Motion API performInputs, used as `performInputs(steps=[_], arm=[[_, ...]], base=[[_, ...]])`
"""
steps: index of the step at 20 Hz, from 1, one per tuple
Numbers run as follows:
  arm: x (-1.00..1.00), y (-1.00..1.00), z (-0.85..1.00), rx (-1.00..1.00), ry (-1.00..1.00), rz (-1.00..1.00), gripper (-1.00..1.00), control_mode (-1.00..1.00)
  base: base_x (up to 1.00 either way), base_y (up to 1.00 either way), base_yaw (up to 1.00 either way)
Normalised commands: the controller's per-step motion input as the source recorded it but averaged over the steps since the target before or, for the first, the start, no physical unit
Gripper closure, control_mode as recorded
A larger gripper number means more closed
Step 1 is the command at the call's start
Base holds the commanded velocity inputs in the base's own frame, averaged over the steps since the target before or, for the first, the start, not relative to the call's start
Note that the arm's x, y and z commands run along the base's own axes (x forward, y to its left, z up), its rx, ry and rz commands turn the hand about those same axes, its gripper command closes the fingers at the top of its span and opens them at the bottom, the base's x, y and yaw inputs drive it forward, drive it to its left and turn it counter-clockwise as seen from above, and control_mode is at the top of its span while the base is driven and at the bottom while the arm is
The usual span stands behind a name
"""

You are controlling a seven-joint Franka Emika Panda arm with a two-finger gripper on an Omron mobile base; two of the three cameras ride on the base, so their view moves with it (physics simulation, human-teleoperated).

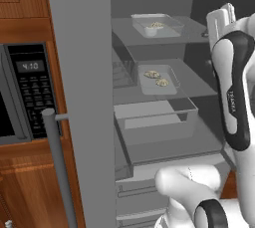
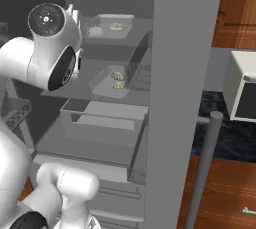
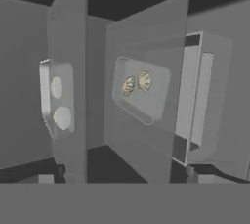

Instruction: Place two dumplings into each of the tupperware containers and then place the containers in the fridge.

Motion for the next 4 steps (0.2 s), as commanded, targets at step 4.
performInputs(steps=[4], arm=[[-1.0, 0.01, -0.46, -0.12, 0.13, 0.0, -1.0, -1.0]], base=[[0.0, 0.0, 0.0]])
